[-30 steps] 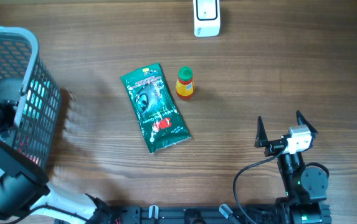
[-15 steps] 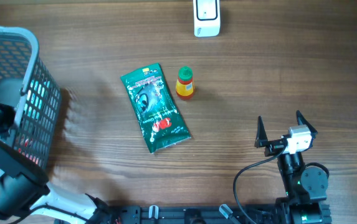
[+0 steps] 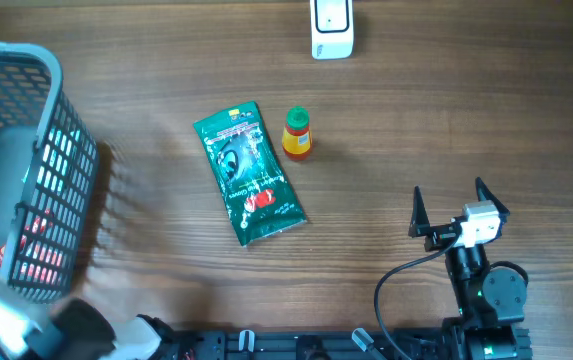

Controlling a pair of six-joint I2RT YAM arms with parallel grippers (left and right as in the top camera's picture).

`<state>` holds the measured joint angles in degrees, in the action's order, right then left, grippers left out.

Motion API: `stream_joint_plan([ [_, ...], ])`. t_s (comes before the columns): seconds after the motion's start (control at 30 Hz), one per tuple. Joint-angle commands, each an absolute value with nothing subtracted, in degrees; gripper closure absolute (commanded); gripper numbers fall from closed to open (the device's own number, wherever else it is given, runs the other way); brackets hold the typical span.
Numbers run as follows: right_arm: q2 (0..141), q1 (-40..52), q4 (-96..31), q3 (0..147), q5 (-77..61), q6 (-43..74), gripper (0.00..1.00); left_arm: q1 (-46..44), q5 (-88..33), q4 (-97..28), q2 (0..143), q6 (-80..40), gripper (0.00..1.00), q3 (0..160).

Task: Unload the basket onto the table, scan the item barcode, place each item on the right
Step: 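Reach into the basket and grasp the green-lidded white jar, then carry the jar forward and set it upright right of the bottle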

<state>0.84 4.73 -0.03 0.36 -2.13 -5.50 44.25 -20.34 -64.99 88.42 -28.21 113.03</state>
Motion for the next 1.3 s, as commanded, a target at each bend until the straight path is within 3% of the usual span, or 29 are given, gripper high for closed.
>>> stream_joint_plan([
  [0.0,0.43,4.93,0.08,0.3,-2.85,-6.0,0.0,41.58,-35.62,-62.78,83.09,-30.55,0.39,114.3],
  [0.13,0.43,4.93,0.08,0.3,-2.85,-6.0,0.0,31.9,-40.07,-59.46,80.51,-30.92,0.39,114.3],
  [0.33,0.43,4.93,0.05,0.3,-2.85,-6.0,0.0,6.28,-38.96,-52.6,82.02,-30.33,0.39,114.3],
  [0.7,0.43,4.93,0.05,0.3,-2.85,-6.0,0.0,-33.08,-16.32,-51.31,97.45,-15.0,0.39,114.28],
  [0.93,0.43,4.93,0.08,0.3,-2.85,-6.0,0.0,-41.98,-2.15,-61.56,110.74,-13.5,0.42,114.28],
  [1.27,0.54,4.93,0.05,0.3,-2.85,-6.0,0.0,-43.9,-1.89,-64.07,124.01,-13.85,0.43,114.26],
])
